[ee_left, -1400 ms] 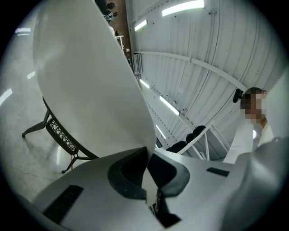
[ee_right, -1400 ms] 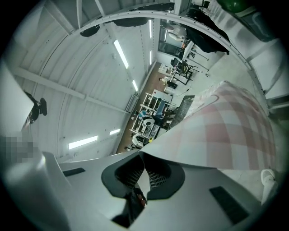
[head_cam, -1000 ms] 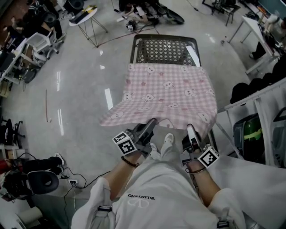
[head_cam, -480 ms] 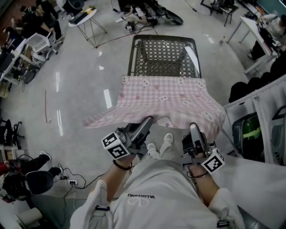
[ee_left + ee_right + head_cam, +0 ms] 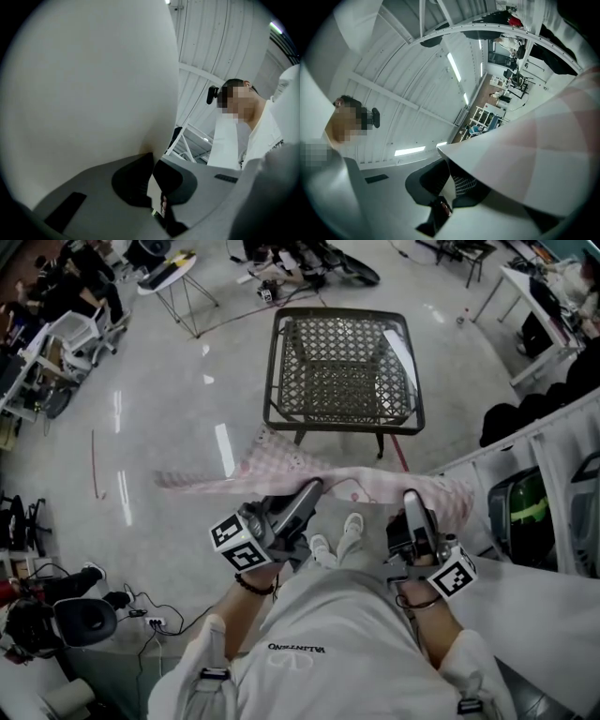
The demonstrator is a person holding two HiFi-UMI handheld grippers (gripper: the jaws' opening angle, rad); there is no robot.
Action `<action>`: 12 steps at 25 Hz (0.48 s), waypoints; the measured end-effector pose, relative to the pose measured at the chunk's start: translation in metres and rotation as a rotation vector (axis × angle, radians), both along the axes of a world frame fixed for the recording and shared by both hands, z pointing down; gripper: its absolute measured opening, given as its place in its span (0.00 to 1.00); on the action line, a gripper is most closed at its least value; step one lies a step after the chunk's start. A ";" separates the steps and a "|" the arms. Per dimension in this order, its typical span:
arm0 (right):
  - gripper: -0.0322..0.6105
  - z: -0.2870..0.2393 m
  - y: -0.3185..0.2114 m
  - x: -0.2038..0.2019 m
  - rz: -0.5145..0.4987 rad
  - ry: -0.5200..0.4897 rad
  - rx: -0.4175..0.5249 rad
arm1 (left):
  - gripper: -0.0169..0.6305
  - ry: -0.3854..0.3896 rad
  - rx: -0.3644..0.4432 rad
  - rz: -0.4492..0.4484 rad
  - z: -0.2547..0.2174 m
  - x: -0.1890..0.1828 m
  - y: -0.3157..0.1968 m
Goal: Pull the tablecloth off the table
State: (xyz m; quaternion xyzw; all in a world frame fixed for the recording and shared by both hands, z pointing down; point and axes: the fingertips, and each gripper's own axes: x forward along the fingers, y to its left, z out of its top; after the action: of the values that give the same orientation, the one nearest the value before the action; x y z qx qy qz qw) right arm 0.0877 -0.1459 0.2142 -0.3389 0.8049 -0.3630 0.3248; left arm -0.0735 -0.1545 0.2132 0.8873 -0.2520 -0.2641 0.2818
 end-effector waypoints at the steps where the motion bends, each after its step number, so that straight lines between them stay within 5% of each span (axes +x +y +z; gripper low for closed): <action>1: 0.07 0.004 -0.002 0.000 0.003 -0.002 -0.011 | 0.03 -0.001 -0.009 -0.001 0.003 0.000 -0.001; 12: 0.07 0.018 -0.014 0.002 -0.001 -0.010 -0.053 | 0.03 0.031 -0.085 -0.004 0.021 0.001 -0.011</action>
State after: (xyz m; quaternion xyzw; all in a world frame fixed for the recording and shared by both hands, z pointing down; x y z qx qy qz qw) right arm 0.0893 -0.1599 0.2318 -0.3453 0.7934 -0.3862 0.3196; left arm -0.0728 -0.1656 0.2342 0.8698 -0.2601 -0.2675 0.3228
